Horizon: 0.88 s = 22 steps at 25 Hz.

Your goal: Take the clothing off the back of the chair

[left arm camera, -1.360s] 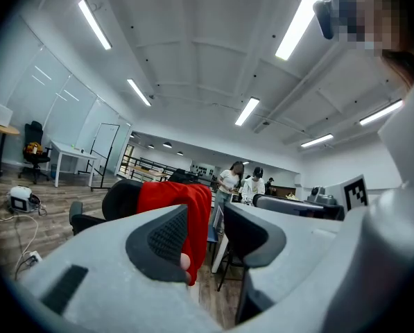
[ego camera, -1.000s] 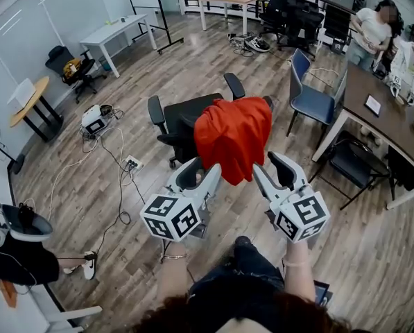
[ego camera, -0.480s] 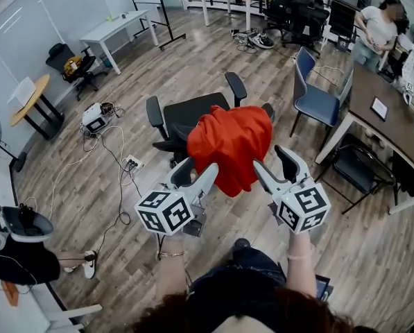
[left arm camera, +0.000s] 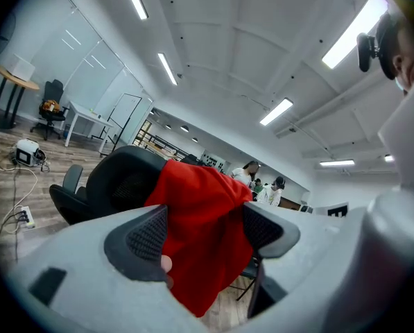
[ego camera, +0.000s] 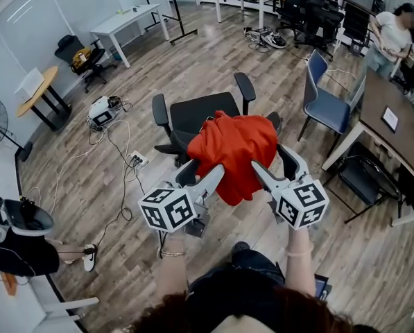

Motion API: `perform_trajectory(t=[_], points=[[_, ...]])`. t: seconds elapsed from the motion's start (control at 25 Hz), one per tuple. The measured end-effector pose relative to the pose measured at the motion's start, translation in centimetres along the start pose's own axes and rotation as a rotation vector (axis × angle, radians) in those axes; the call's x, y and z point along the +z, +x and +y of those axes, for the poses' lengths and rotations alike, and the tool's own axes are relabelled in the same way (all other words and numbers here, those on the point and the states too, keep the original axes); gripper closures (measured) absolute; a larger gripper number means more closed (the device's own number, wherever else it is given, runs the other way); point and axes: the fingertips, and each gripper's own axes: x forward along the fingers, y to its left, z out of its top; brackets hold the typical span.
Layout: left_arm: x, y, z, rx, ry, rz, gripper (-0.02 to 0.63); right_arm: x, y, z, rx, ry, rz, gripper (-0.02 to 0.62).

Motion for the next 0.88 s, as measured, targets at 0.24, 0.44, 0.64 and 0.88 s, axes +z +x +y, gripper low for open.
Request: perform_trajectory(t=[0.24, 0.44, 0.64, 0.88], points=[[0.1, 1.4, -0.2, -0.013, -0.015, -0.003, 0.268, -1.2, 2.2, 0.7, 0.059, 0.025, 0.026, 0.290], [0.0, 2.0, -0.8, -0.038, -0.029, 0.006, 0.286, -1.4, 3.0, 1.1, 0.096, 0.079, 0.027, 0.293], [-0.4, 2.8, -1.8, -0.064, -0.055, 0.003, 0.337, -1.6, 3.0, 0.9, 0.159, 0.126, 0.029, 0.348], [-1.3, 3.1, -3.4, -0.075, -0.053, 0.026, 0.452, -1.9, 3.0, 1.8, 0.250, 0.185, 0.023, 0.442]])
